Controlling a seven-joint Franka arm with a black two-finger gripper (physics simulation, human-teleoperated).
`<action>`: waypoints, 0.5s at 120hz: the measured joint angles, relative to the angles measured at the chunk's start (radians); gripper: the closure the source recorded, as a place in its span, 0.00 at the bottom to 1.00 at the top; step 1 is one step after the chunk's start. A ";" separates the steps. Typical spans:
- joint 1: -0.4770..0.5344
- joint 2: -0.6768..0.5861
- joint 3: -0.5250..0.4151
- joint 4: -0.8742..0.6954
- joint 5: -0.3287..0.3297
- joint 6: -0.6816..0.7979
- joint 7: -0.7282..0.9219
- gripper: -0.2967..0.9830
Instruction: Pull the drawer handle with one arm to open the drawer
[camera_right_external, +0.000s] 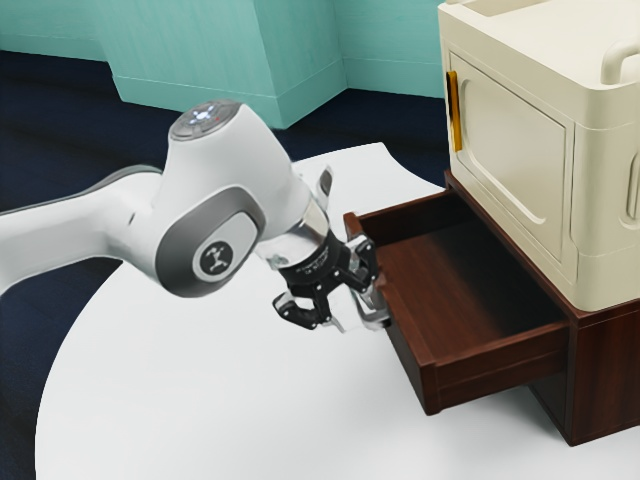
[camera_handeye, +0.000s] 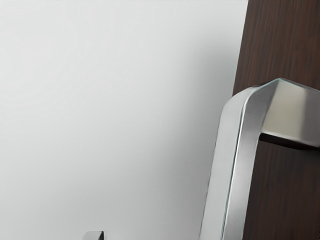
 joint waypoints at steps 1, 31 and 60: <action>0.001 -0.002 0.000 -0.002 0.000 0.000 0.000 0.58; 0.006 -0.035 0.021 -0.037 0.009 0.000 0.001 0.59; 0.012 -0.082 0.026 -0.087 0.018 0.000 0.003 0.60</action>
